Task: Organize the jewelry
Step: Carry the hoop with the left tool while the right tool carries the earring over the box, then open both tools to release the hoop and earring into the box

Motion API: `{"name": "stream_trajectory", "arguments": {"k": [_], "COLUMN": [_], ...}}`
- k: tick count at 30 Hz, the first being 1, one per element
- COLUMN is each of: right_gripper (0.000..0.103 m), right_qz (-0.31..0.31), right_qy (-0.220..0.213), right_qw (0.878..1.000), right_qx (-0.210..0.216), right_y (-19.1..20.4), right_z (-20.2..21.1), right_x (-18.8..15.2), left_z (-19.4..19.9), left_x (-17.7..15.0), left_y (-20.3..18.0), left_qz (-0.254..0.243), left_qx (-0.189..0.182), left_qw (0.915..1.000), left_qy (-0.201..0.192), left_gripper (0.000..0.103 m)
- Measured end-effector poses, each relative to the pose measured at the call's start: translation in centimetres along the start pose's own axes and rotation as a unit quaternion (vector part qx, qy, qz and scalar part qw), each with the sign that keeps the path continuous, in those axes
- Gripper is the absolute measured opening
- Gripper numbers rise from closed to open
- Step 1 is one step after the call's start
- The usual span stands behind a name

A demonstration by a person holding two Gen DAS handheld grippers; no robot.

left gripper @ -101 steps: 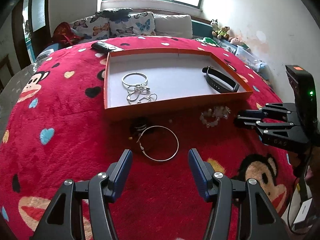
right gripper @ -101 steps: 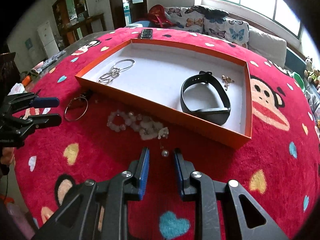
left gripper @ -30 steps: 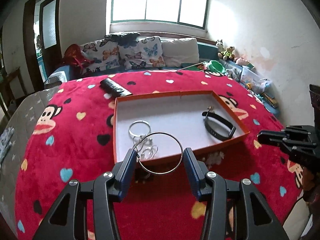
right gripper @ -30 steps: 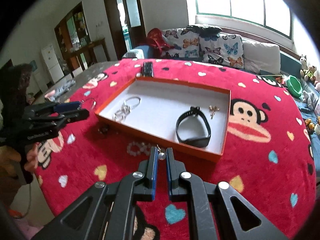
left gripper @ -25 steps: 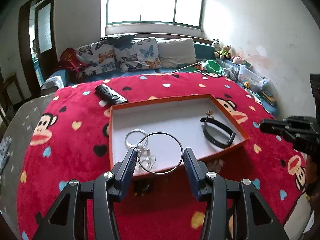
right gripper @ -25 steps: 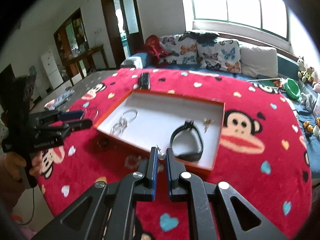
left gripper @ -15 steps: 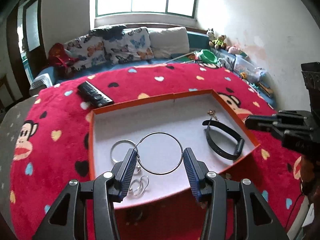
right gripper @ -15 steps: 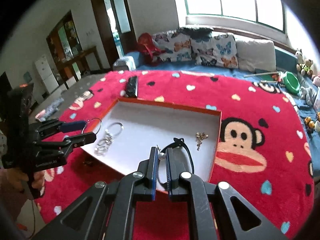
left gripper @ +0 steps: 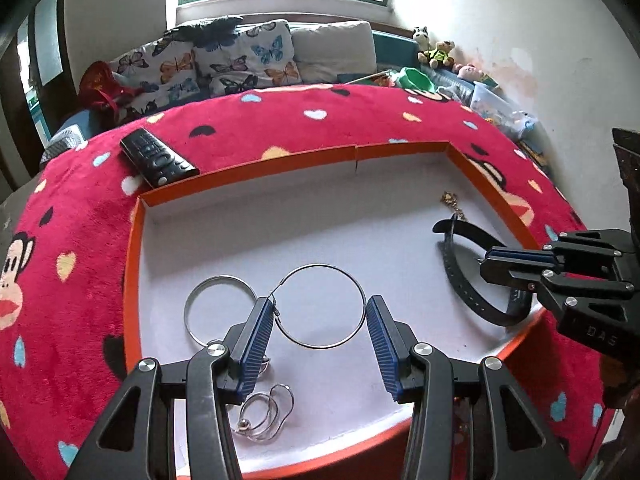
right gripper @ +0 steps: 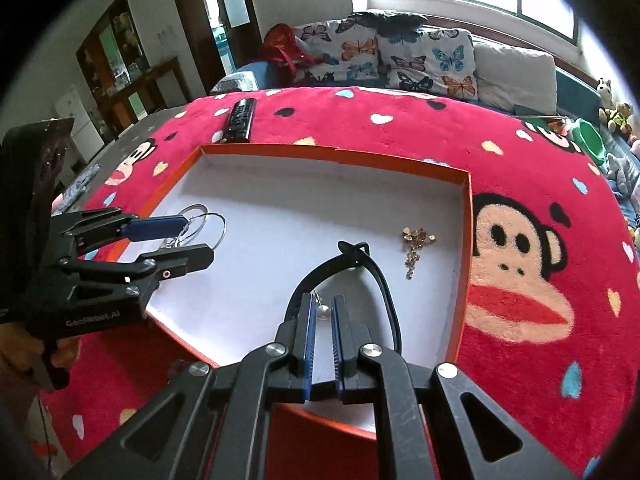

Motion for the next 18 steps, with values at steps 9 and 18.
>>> {"name": "stream_trajectory", "arguments": {"k": [9,18], "right_gripper": [0.010,0.019], "right_qz": [-0.004,-0.012], "right_qy": [-0.001,-0.018], "right_qw": [1.000,1.000], "right_qx": [0.000,0.005], "right_y": [-0.4,-0.8], "right_z": [0.0,1.0], "right_x": [0.0,0.8], "left_z": [-1.4,-1.4], "left_x": [0.6,0.8], "left_y": [-0.4,-0.5], "left_qz": [-0.002,-0.004], "left_qx": [0.000,0.003], "left_qw": [1.0000,1.0000], "left_qy": [0.004,0.001], "left_gripper": [0.052,0.060]}}
Point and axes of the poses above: each gripper's, at about its wrist camera, not at the fingertips, and z roughly against the way its jaws point, y to its left, x to its top, the point moved 9 cm from there along -z, roughly the way its jaws point, and after that the axes turned 9 degrees about x, right-handed, at the moved point
